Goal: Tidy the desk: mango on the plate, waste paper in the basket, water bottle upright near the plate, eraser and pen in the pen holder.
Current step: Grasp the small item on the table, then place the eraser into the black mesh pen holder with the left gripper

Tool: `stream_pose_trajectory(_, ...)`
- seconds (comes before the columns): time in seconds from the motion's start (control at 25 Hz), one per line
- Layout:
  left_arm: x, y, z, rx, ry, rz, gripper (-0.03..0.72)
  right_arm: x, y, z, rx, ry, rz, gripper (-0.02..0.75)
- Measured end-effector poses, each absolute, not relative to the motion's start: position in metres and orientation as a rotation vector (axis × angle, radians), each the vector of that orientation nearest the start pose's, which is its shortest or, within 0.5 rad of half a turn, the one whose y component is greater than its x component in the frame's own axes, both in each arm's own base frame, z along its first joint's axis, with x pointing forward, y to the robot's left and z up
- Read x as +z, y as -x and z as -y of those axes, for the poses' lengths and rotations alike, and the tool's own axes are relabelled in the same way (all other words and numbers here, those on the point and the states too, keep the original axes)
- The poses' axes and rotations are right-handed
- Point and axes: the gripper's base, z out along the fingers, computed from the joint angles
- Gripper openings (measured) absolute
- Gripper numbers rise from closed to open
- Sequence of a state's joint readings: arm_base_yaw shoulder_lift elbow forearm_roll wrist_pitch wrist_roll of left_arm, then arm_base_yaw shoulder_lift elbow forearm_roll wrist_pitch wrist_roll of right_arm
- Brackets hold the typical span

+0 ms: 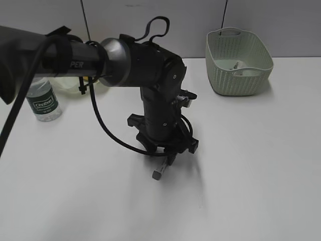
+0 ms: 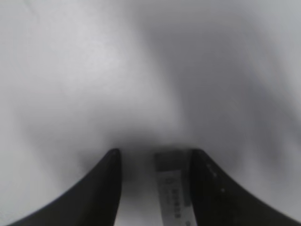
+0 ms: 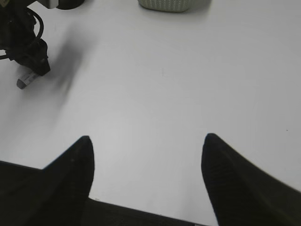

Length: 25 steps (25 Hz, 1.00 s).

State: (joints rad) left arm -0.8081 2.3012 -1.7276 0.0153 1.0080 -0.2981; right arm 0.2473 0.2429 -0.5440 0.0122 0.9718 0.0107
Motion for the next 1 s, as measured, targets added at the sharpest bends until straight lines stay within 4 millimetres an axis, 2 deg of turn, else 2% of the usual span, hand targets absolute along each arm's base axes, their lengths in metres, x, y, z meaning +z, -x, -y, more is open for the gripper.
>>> stream_pose_trajectory(0.24,0.119,-0.317,0.327,-0.013,-0.797,-2.961,0.148,0.293,-0.034,-0.009,0.164,0.253,-2.144,0.554)
stream_pose_trajectory(0.52,0.127,-0.32,0.329,-0.008,-0.801,-2.95,0.148,0.294,-0.034,-0.009,0.164,0.253,-2.143,0.553)
stream_pose_trajectory(0.6,0.141,-0.326,0.333,-0.009,-0.803,-2.905,0.148,0.294,-0.034,-0.009,0.164,0.253,-2.142,0.553)
stream_pose_trajectory(0.68,0.164,-0.336,0.336,-0.006,-0.799,-2.824,0.148,0.294,-0.034,-0.009,0.164,0.253,-2.142,0.553)
stream_pose_trajectory(0.84,0.219,-0.365,0.336,-0.032,-0.73,-2.633,0.148,0.294,-0.034,-0.009,0.165,0.253,-2.14,0.553)
stream_pose_trajectory(1.0,0.267,-0.391,0.328,-0.075,-0.633,-2.457,0.148,0.294,-0.034,-0.009,0.165,0.253,-2.139,0.553)
